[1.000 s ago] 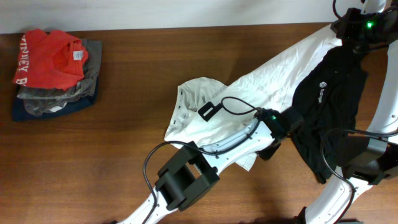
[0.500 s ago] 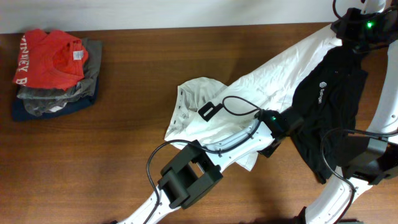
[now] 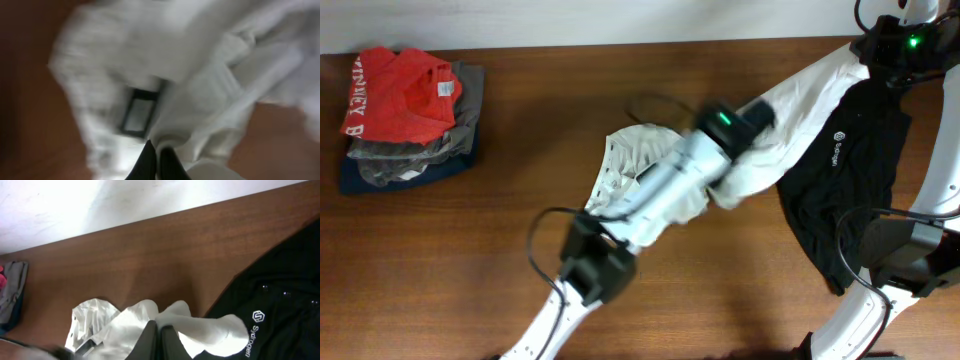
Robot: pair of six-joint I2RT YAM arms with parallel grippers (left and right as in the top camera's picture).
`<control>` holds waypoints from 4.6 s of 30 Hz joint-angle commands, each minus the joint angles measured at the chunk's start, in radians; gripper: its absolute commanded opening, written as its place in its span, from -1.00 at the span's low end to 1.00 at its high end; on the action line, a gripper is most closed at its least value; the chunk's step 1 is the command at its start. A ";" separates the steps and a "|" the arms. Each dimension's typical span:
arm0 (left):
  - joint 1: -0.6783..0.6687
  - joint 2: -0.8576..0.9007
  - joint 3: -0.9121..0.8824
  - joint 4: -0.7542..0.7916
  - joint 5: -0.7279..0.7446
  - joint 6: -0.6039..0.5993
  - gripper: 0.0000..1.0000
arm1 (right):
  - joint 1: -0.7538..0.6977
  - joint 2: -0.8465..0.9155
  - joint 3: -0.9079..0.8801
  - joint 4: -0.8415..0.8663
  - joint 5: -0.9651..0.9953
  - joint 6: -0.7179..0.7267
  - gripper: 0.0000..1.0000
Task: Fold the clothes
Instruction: 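Lift the T-shirt with both grippers and stretch it apart, laying it flat, then release the T-shirt and pull both grippers back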
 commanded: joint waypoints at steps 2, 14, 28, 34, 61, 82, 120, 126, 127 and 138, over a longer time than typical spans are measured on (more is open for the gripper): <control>0.159 -0.109 0.237 -0.116 -0.035 0.002 -0.98 | -0.009 -0.093 -0.002 0.000 -0.019 0.004 -0.92; 0.375 -0.259 0.352 -0.137 -0.029 0.100 -0.98 | -0.009 -0.224 -0.002 -0.054 -0.019 -0.018 -0.92; 0.576 -0.738 0.363 -0.053 -0.030 0.158 -0.98 | -0.009 -0.591 0.005 -0.117 0.041 -0.038 -0.92; 0.576 -0.901 0.363 -0.053 -0.029 0.159 -0.98 | -0.009 -0.773 0.005 -0.134 0.101 -0.037 -0.92; 0.576 -0.870 0.132 -0.017 -0.122 0.180 -0.98 | -0.007 -0.761 -0.097 -0.283 0.172 -0.049 -0.92; 0.620 -0.416 0.100 0.088 -0.129 0.181 -0.98 | 0.138 -0.065 -0.245 0.085 0.086 -0.138 -0.92; 0.658 -0.069 0.122 0.614 -0.071 0.207 0.98 | 0.194 0.128 -0.129 0.442 0.151 -0.010 0.97; 0.658 -0.285 0.123 0.365 0.129 0.207 0.98 | 0.194 -0.054 -0.058 0.150 0.127 -0.054 0.97; 0.658 -0.310 0.123 0.338 0.149 0.207 0.98 | 0.194 -0.077 -0.058 0.119 0.127 -0.063 0.98; 0.658 -0.519 0.123 0.011 0.170 0.142 0.98 | 0.194 -0.337 -0.058 -0.234 0.190 -0.035 0.97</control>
